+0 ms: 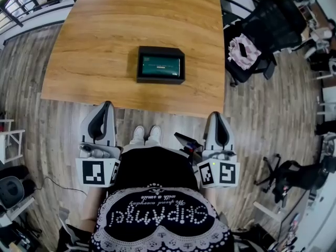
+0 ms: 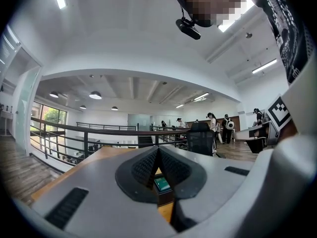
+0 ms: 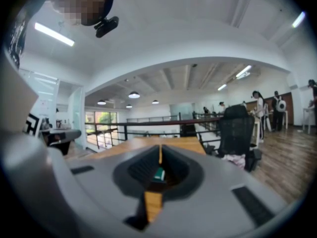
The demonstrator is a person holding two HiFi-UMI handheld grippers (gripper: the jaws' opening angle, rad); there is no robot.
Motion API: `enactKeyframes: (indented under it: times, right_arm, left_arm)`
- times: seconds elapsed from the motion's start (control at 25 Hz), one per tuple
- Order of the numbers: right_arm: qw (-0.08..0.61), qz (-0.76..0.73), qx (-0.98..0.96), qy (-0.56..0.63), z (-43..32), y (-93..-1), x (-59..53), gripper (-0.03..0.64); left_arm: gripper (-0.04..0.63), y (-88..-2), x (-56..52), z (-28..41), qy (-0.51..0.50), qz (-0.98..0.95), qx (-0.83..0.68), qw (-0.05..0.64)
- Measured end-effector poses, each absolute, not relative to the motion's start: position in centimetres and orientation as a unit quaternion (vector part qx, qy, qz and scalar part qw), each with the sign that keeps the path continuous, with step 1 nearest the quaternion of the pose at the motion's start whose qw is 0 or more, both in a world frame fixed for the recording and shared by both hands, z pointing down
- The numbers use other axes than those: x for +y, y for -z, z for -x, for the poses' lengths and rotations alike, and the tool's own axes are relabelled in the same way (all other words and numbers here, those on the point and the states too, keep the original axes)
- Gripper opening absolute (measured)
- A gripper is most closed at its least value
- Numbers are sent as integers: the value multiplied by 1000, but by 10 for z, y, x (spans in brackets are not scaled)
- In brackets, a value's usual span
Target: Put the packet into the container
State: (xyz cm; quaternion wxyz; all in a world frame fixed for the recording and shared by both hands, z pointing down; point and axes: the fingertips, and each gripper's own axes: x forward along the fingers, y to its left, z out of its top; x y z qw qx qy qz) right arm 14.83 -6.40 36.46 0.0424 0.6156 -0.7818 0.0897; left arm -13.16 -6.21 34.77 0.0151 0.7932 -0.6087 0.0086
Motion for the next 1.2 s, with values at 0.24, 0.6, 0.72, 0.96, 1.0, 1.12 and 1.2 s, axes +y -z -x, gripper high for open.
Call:
enactKeyframes:
  times: [0.24, 0.6, 0.72, 0.96, 1.0, 1.12, 1.2]
  right_arm:
    - [52, -610, -785, -91, -146, -370, -71, 37]
    - [64, -611, -783, -95, -150, -374, -75, 37]
    - [66, -612, -782, -96, -151, -375, -76, 37]
    - [69, -614, -780, -99, -152, -377, -76, 37]
    - [70, -614, -780, -99, -152, -377, -76, 35]
    - [70, -614, -780, -99, -153, -377, -75, 35]
    - [70, -614, -779, -99, -154, -377, -75, 35]
  left_arm:
    - [26, -353, -75, 123, -18, -798, -602, 22]
    - [28, -359, -81, 122, -24, -796, -604, 32]
    - [28, -359, -82, 124, -23, -792, -608, 35]
    - [28, -361, -83, 125, -25, -791, -609, 44]
    - [28, -361, -83, 125, -24, -791, -610, 45]
    - [28, -362, -82, 124, -28, -791, -609, 47]
    - [28, -362, -82, 124, -30, -792, -609, 43]
